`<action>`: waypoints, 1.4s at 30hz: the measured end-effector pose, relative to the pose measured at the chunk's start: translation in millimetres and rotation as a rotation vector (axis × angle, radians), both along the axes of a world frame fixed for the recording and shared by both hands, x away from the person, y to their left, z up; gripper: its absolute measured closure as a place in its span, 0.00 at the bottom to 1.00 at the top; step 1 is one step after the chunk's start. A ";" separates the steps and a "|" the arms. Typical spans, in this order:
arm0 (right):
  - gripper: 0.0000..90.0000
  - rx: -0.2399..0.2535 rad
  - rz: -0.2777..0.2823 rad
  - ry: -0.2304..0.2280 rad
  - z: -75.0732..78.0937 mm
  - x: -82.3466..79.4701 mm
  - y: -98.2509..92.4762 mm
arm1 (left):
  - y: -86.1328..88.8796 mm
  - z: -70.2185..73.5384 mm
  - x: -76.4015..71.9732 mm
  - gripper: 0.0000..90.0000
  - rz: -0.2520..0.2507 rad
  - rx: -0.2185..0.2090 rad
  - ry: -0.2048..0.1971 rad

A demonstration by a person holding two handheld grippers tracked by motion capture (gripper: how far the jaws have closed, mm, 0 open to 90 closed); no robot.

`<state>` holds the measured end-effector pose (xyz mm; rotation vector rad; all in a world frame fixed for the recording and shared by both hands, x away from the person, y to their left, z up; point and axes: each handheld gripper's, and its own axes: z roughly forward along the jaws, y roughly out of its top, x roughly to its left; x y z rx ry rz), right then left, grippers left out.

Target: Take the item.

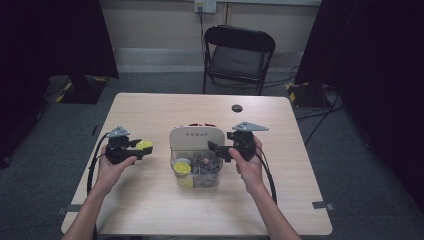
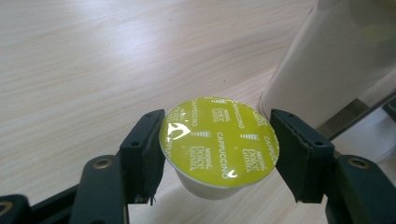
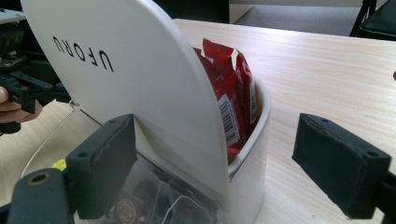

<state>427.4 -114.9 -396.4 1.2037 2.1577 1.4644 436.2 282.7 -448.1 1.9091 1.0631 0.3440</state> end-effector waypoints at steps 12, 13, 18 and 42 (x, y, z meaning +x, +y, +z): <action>0.14 -0.003 0.002 0.002 -0.8 0.1 0.3 | -1.3 -14.5 5.5 0.42 0.022 0.025 0.033; 0.14 -0.001 0.004 0.004 -1.2 0.3 0.4 | -2.0 -15.3 5.9 0.42 0.024 0.031 0.036; 0.14 -0.004 0.011 0.015 -3.7 1.0 2.2 | -2.6 -20.5 7.8 0.42 0.023 0.038 0.048; 0.16 -0.007 0.021 0.019 -2.4 0.5 2.5 | -10.1 -35.3 13.0 0.33 0.011 0.077 0.104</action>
